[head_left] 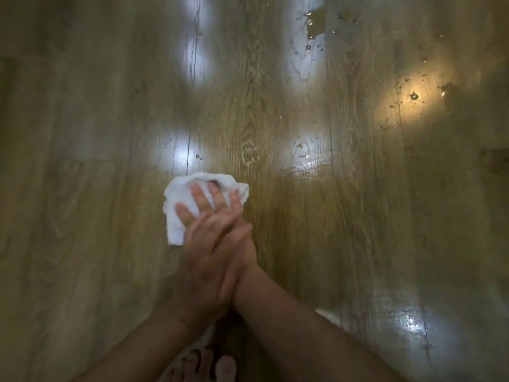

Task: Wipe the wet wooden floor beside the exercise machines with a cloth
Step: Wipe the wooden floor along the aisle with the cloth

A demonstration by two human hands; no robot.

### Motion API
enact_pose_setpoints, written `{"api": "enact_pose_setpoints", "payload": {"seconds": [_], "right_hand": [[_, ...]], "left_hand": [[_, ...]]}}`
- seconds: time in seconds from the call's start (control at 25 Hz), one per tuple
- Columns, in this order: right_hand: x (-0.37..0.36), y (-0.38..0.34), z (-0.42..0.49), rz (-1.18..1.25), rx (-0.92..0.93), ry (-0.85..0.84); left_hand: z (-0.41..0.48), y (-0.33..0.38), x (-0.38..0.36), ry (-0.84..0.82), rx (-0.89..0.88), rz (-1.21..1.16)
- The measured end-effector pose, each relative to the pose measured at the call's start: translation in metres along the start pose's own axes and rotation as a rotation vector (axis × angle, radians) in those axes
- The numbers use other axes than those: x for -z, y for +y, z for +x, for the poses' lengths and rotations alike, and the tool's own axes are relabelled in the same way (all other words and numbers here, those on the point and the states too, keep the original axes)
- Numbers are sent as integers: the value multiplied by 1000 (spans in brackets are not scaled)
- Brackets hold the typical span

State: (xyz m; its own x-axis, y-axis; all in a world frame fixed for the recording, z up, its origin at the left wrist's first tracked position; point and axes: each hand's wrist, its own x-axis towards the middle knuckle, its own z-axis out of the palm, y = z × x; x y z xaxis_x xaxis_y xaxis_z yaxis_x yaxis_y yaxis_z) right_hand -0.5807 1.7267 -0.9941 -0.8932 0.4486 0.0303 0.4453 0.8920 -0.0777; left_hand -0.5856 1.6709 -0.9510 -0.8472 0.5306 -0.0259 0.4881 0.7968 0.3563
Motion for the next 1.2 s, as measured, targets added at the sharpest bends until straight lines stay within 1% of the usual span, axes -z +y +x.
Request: {"api": "enact_pose_setpoints", "payload": {"seconds": [0.04,0.08,0.12,0.16,0.2,0.28,0.36,0.4,0.44,0.48,0.52,0.56,0.6,0.68,0.76,0.8,0.84,0.88,0.96,1.0,1.04,1.08,1.12,1.16,1.2], "right_hand": [[1,-11,9,3,166,-149],[1,-7,15,85,382,-251],[8,9,19,174,506,-259],[12,36,16,202,462,-223],[16,74,13,194,302,-188],[14,162,-3,67,-9,-137],[33,238,-17,54,-281,-239],[43,255,-17,61,-379,-280],[46,256,-14,62,-442,-276],[45,240,-10,49,-459,-241],[42,207,-4,28,-422,-231],[37,164,2,10,-315,-224],[32,118,11,28,-167,-226],[17,22,27,72,181,-303],[14,-64,29,43,512,-412],[19,-92,22,15,627,-444],[20,-106,13,21,728,-451],[19,-106,5,52,825,-443],[15,-64,6,116,977,-415],[13,-34,15,134,990,-374],[10,-3,34,147,923,-306],[9,27,60,148,760,-251],[14,49,87,152,551,-224],[17,55,106,154,361,-230],[17,48,115,136,224,-229]], "left_hand": [[-3,-20,7,28,17,-59],[-9,-42,14,40,-17,-141],[-13,-62,22,49,-42,-179],[-16,-73,27,50,-32,-156],[-19,-76,32,33,-28,-143],[-20,-60,29,-20,-13,-145],[-29,-45,25,-62,-12,-118],[-34,-45,24,-67,-8,-98],[-39,-46,24,-65,4,-83],[-43,-48,23,-44,27,-89],[-47,-47,24,-21,63,-111],[-50,-45,26,-5,81,-131],[-52,-44,26,2,78,-141],[-58,-49,31,38,91,-137],[-67,-68,41,61,249,-213],[-75,-83,47,63,320,-227],[-88,-102,53,62,342,-182],[-104,-125,59,62,347,-115],[-135,-168,66,61,415,12],[-147,-183,65,62,474,57],[-158,-192,61,70,508,71],[-165,-194,55,71,514,56],[-167,-191,49,74,505,29],[-167,-190,47,80,499,-5],[-165,-189,50,82,502,-42]]}}
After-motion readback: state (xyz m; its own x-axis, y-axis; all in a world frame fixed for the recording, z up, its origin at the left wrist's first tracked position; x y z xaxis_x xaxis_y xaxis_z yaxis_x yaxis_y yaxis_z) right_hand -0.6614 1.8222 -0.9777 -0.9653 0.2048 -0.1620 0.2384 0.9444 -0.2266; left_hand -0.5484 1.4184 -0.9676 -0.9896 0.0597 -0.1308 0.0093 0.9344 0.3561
